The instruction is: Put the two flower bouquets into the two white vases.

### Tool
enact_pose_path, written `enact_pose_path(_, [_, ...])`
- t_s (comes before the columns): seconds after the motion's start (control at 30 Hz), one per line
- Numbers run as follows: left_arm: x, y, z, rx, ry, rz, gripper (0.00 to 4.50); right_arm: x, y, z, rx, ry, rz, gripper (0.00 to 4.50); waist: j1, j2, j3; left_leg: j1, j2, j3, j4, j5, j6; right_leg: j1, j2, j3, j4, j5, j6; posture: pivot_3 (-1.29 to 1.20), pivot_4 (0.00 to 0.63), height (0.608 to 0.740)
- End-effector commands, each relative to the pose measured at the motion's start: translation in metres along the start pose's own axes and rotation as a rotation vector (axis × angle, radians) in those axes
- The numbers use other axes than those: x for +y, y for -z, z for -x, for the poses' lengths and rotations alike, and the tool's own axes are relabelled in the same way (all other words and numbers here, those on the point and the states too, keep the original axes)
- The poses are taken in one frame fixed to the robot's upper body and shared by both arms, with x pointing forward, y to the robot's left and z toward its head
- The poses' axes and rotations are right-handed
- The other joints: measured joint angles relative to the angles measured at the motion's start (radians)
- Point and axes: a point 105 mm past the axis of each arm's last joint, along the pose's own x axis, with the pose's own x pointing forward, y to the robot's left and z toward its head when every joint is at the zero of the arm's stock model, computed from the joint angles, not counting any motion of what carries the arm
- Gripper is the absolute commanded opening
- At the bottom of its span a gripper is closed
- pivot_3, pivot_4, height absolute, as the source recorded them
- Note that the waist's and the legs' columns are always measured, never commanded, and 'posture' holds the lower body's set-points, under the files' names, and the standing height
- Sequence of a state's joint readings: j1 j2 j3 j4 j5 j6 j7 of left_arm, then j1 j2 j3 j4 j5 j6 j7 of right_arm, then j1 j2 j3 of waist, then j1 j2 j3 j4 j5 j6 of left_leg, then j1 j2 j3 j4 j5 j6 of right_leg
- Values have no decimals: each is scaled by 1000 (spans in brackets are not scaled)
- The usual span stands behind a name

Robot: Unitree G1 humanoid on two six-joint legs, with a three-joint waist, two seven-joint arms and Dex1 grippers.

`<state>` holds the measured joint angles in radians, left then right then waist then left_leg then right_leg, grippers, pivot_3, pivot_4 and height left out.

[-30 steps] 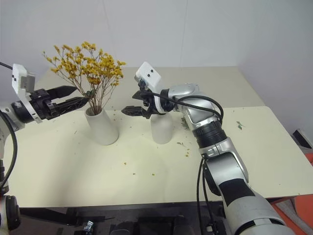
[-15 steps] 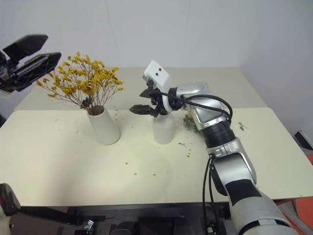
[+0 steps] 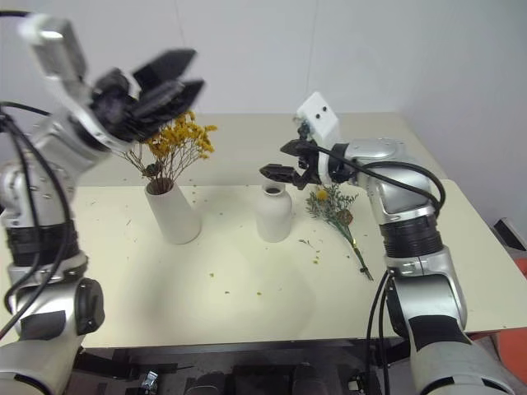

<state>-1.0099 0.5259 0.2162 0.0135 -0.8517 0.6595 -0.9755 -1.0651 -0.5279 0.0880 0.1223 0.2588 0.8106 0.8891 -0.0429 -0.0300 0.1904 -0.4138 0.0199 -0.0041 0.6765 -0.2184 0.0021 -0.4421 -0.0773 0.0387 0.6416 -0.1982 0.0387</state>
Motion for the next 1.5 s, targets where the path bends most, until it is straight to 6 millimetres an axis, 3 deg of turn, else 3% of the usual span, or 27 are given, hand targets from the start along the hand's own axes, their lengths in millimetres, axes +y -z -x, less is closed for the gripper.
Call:
enact_pose_path(0.03, [-8, 18, -22, 53, 60, -14, 4489, -13, -9, 28, -35, 91, 20, 4171, 0, 0, 0, 0, 0, 0, 0, 0, 0, 0, 0, 0, 0, 0, 0, 0, 150, 740])
enact_pose_path(0.3, [-10, 44, -41, 180, 75, -38, 4489, -31, 13, 66, 38, 217, -8, 4171, -1, 0, 0, 0, -1, 0, 0, 0, 0, 1, 0, 1, -1, 0, 1, 0, 150, 740])
enact_pose_path(0.5, [14, 78, -44, 381, -111, -102, 4489, -47, 40, 92, 133, 310, -44, 4171, 1, 0, 0, 1, -1, 0, 0, 0, 0, 2, 0, 2, -2, 0, 1, 0, 150, 740])
enact_pose_path(0.67, [25, 86, -39, 497, -124, -122, 4489, -51, 65, 103, 246, 308, -73, 4171, 0, 0, 0, 1, -1, 0, 0, 0, 0, 1, 0, 2, -3, 0, 1, 0, 150, 740])
enact_pose_path(1.1, [31, 92, -38, 657, -3, -92, 4489, -56, 138, 91, 544, 292, -223, 4171, -2, 0, 0, 0, -1, 1, 0, 0, 0, 1, 0, 2, -6, -2, 6, 0, 150, 740])
enact_pose_path(1.3, [24, 85, -31, 671, 124, -107, 4489, -53, 148, 77, 595, 232, -226, 4171, -3, 0, 0, -2, -1, 1, 0, 0, 0, 1, 0, 3, -10, 2, 5, 0, 150, 740])
enact_pose_path(1.5, [30, 88, -24, 701, 131, -118, 4489, -47, 161, 70, 636, 211, -228, 4171, 0, 0, 0, -3, -1, 1, 0, 0, 0, 1, 0, 3, -11, 2, 5, 0, 150, 740])
